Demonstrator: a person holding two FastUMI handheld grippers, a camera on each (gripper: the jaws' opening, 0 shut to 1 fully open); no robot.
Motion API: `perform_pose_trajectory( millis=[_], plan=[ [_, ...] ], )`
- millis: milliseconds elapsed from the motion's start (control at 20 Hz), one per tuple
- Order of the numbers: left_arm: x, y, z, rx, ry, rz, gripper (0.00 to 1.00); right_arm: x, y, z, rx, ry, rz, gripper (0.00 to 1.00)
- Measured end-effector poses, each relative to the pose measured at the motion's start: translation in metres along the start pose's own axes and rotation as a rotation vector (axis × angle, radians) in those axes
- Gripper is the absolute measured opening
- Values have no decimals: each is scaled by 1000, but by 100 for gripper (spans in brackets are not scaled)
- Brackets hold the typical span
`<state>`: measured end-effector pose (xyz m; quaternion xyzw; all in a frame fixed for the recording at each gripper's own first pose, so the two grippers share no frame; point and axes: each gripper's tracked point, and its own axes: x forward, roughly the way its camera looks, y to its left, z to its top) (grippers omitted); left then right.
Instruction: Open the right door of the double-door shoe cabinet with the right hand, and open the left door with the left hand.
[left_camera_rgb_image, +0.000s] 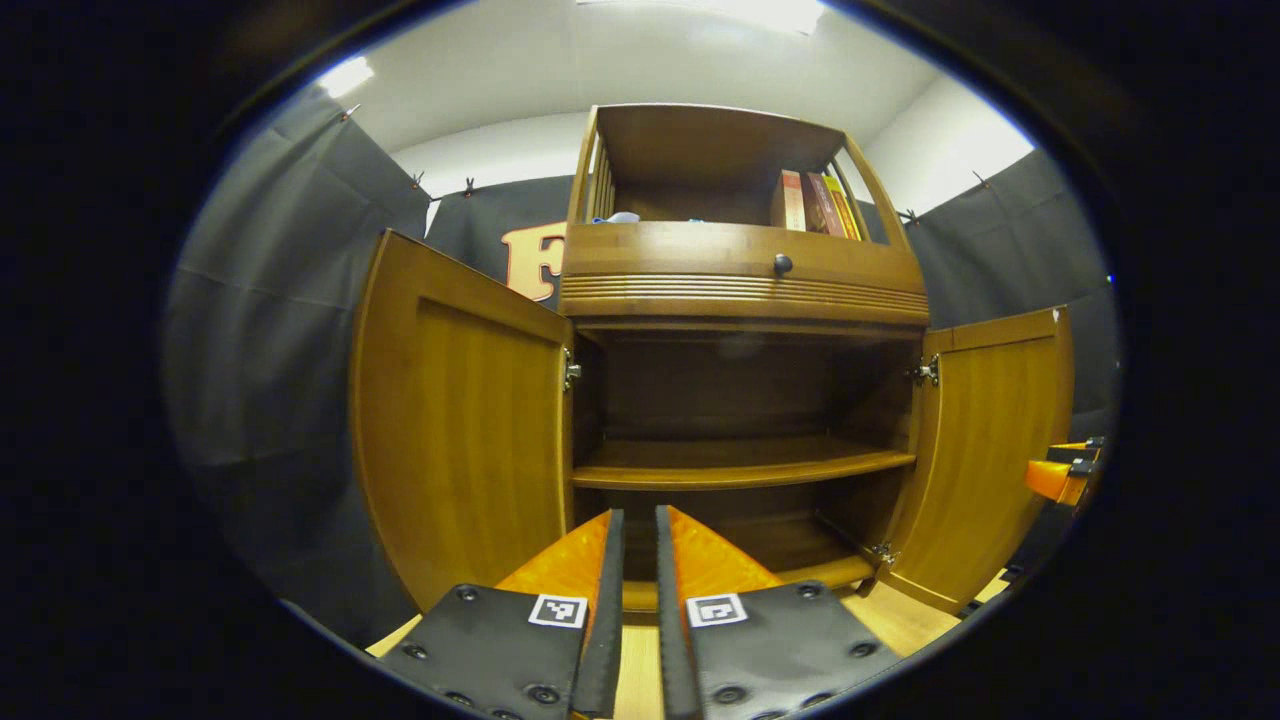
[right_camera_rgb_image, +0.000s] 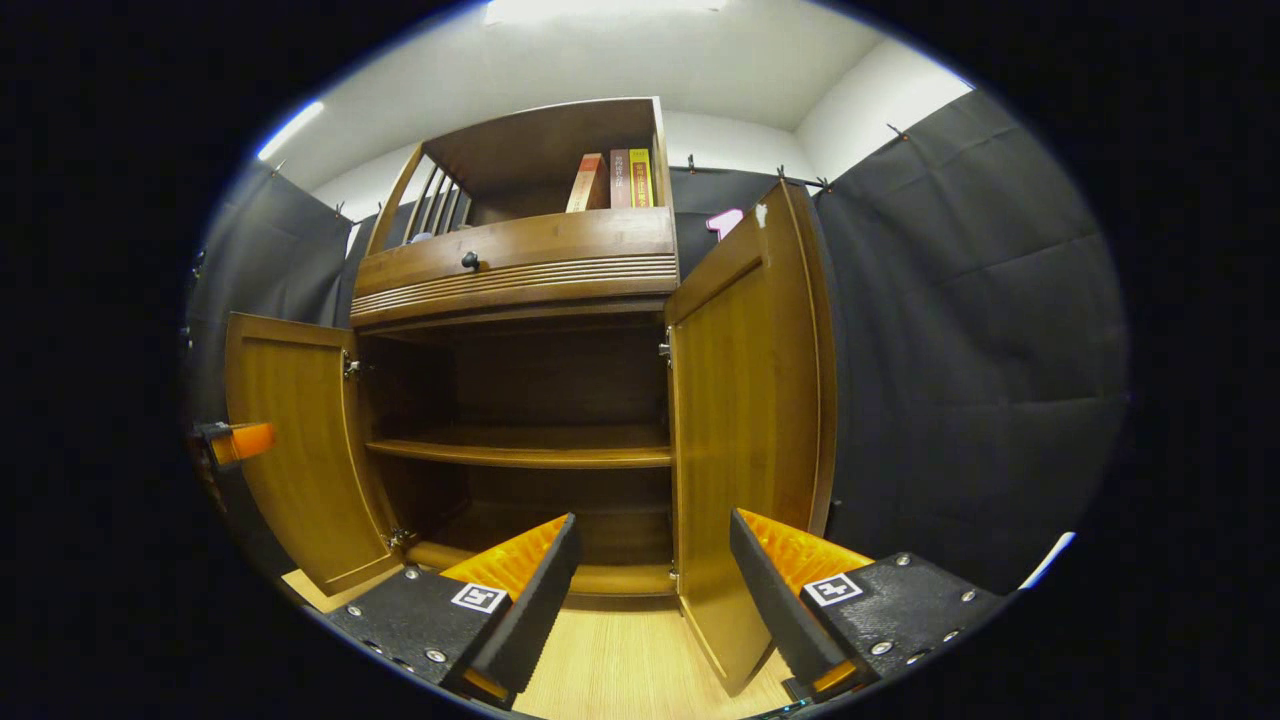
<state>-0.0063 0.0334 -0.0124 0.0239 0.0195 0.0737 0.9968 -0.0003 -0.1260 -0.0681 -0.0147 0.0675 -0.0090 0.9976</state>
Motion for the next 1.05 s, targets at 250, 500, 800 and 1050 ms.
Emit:
perform_pose_trajectory(
  millis=[250,500,800,1050],
  plan=[
    [16,-22,-25,-90,63,-30,55,3,-8,4,16,-16,-8,92],
    [16,-6,-28,-46,62,38,76,7,-1,-4,4,-9,5,92],
    [13,6,-34,-55,51,58,96,12,7,-6,7,-1,21,92],
    [12,14,-27,-57,22,79,93,13,12,-8,0,3,27,92]
  ],
)
